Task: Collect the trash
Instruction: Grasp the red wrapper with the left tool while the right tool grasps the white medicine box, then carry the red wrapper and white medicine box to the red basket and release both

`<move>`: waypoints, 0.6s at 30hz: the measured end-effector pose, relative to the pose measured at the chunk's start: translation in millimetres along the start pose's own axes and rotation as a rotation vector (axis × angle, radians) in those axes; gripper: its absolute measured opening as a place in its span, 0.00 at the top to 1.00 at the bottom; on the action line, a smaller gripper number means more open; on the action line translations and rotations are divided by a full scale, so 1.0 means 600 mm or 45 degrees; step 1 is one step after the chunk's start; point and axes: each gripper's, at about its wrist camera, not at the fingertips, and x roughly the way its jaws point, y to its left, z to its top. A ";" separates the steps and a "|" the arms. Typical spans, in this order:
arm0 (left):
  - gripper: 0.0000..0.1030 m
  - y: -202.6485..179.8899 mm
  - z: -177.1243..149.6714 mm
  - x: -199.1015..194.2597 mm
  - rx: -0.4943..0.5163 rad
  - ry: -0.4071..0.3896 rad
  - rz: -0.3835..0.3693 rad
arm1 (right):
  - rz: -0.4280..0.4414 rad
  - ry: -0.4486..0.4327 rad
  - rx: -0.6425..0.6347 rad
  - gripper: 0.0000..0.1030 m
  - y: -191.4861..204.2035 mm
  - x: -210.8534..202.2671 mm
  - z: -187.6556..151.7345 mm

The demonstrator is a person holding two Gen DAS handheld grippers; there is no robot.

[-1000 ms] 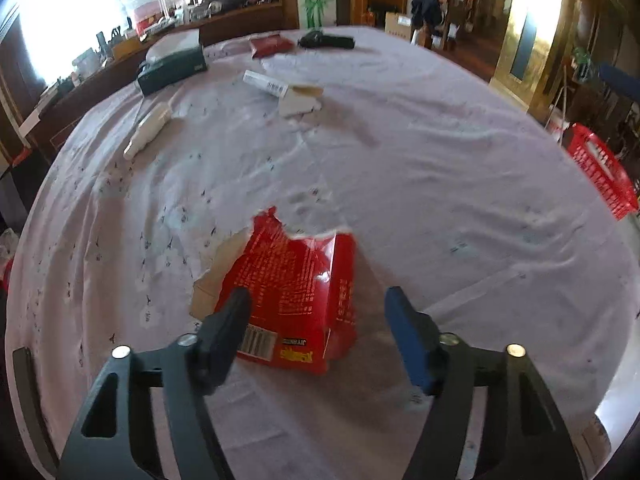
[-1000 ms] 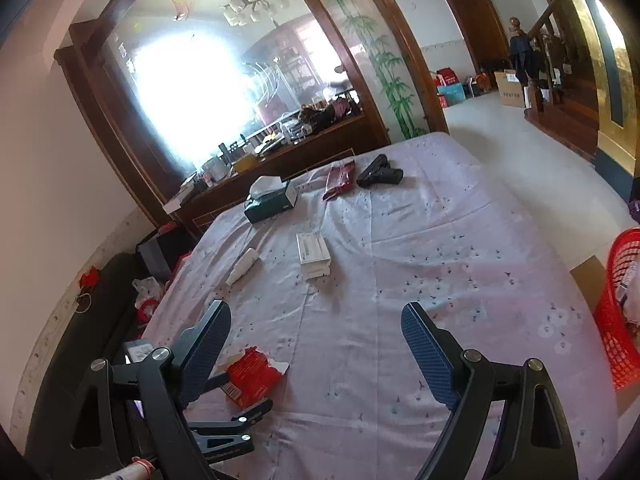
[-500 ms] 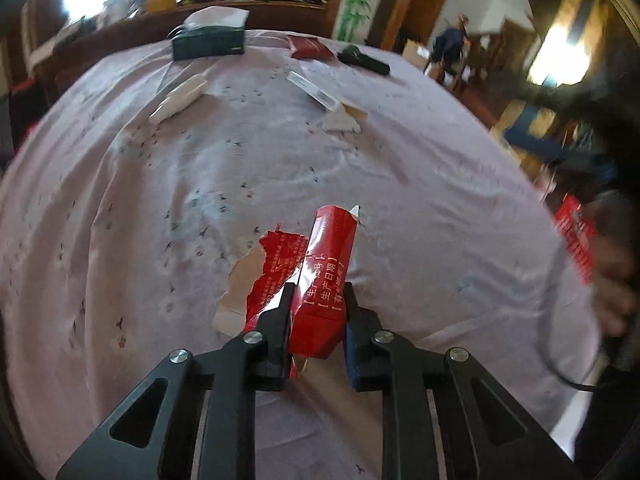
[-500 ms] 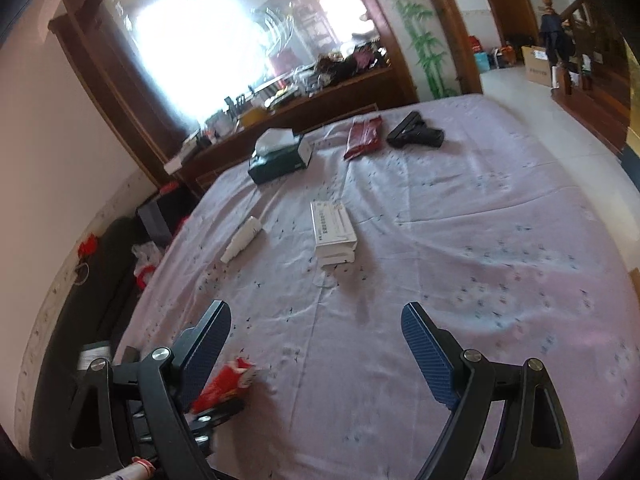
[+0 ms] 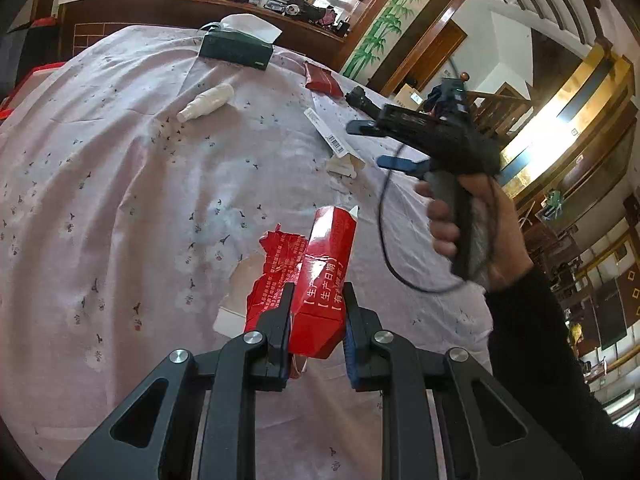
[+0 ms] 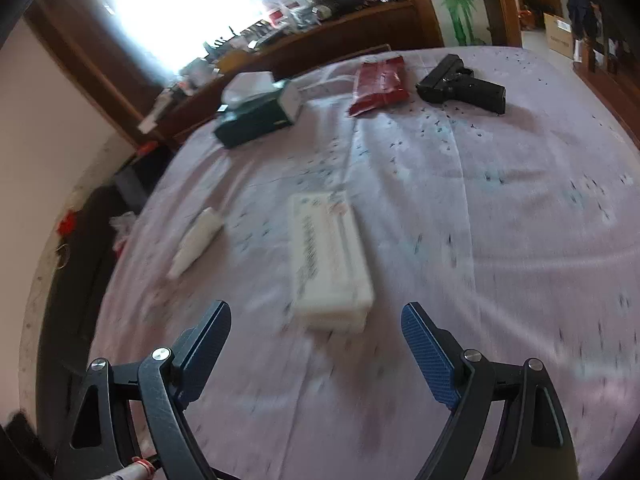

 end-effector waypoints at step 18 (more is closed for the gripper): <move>0.81 -0.021 -0.011 -0.019 0.024 -0.020 -0.004 | -0.066 -0.045 -0.104 0.48 0.062 -0.044 -0.072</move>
